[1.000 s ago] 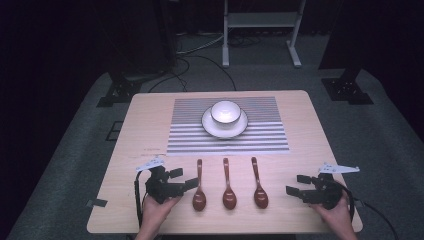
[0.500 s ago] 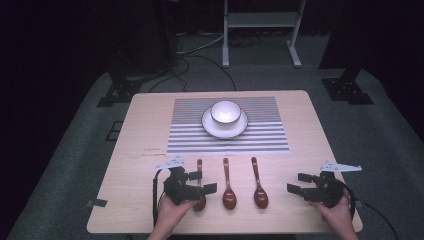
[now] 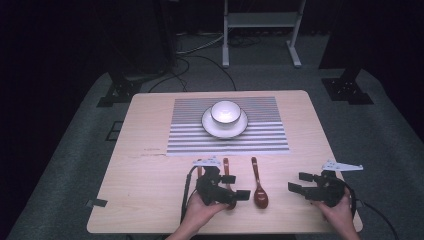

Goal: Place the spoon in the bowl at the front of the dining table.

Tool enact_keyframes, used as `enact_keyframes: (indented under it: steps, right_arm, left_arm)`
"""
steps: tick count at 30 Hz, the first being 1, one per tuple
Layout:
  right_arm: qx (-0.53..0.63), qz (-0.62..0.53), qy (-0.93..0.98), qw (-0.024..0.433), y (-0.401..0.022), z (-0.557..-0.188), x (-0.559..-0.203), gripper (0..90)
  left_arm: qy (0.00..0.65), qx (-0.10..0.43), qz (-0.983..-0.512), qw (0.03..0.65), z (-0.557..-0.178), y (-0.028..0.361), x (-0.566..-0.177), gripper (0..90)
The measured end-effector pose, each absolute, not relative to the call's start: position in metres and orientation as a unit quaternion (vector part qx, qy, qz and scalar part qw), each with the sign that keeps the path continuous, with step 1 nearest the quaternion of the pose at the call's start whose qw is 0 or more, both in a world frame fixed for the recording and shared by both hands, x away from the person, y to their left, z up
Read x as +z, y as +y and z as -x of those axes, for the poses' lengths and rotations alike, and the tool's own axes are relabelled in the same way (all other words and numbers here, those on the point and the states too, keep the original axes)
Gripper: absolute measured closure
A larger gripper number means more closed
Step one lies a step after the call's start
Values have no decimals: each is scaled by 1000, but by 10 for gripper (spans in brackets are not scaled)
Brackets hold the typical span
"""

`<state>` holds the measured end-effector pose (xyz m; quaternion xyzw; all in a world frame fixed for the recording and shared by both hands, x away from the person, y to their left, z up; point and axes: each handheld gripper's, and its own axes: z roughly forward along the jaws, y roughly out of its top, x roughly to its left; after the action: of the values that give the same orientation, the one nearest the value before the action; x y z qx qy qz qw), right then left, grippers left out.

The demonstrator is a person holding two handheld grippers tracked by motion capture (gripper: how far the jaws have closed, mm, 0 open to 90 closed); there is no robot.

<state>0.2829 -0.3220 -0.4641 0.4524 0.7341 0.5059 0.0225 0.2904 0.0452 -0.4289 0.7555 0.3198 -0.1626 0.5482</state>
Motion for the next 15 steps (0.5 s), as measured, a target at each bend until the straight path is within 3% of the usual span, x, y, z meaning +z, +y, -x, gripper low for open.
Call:
enact_keyframes:
  steps: [15]
  right_arm:
    - [505, -452, 735, 24, -324, -282, -464, 155]
  left_arm:
    - [315, -256, -760, 509, -292, -5, -454, 0]
